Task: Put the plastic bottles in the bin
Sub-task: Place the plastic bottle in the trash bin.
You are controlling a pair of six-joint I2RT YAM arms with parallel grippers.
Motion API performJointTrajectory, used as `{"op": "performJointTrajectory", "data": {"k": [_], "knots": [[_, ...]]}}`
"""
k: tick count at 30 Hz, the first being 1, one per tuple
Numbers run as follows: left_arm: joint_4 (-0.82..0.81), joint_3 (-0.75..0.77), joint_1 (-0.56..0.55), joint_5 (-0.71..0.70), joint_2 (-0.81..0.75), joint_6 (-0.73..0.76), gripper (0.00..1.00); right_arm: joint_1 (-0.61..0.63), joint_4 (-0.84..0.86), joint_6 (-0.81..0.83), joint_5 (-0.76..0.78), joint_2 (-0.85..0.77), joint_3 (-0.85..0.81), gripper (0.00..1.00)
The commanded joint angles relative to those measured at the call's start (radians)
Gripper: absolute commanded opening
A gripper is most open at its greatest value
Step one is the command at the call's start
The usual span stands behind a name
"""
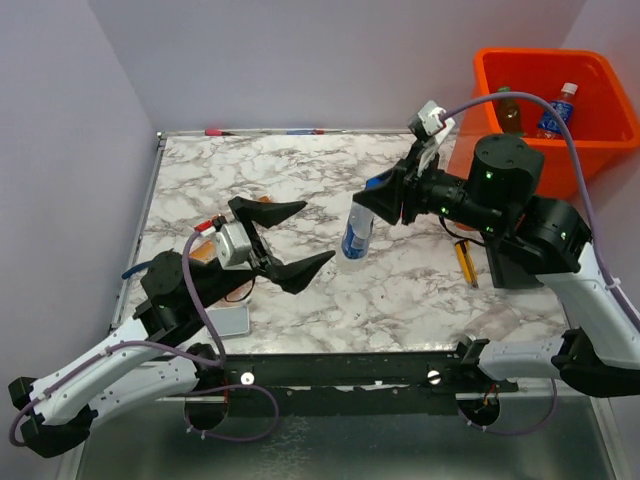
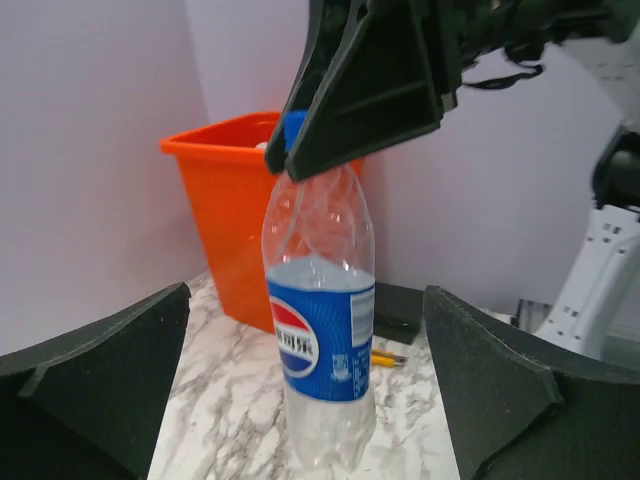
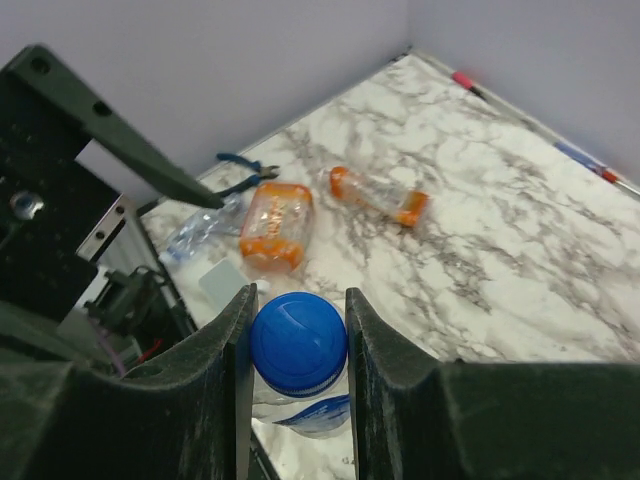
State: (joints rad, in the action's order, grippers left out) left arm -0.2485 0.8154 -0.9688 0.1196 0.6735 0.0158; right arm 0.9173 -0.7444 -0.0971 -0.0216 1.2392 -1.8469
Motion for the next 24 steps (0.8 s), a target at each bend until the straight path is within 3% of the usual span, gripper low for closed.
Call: {"op": "performJointTrajectory", "data": {"k": [1, 8, 13, 17, 24], "knots": [[0.109, 0.064, -0.001, 0.243, 0.063, -0.042, 0.99, 0.006, 0.053, 0.006, -0.325, -0.099, 0.058, 0.0], [0.087, 0.094, 0.0, 0.434, 0.177, -0.102, 0.99, 0.006, 0.177, -0.038, -0.5, -0.119, 0.15, 0.0], [0.05, 0.079, 0.001, 0.448, 0.215, -0.124, 0.99, 0.006, 0.273, -0.082, -0.567, -0.135, 0.232, 0.0], [0.068, 0.072, 0.001, 0.446, 0.227, -0.118, 0.98, 0.006, 0.321, -0.092, -0.556, -0.146, 0.273, 0.0], [0.053, -0.008, 0.001, 0.348, 0.192, -0.127, 0.81, 0.006, 0.4, -0.126, -0.4, -0.183, 0.347, 0.0]]}}
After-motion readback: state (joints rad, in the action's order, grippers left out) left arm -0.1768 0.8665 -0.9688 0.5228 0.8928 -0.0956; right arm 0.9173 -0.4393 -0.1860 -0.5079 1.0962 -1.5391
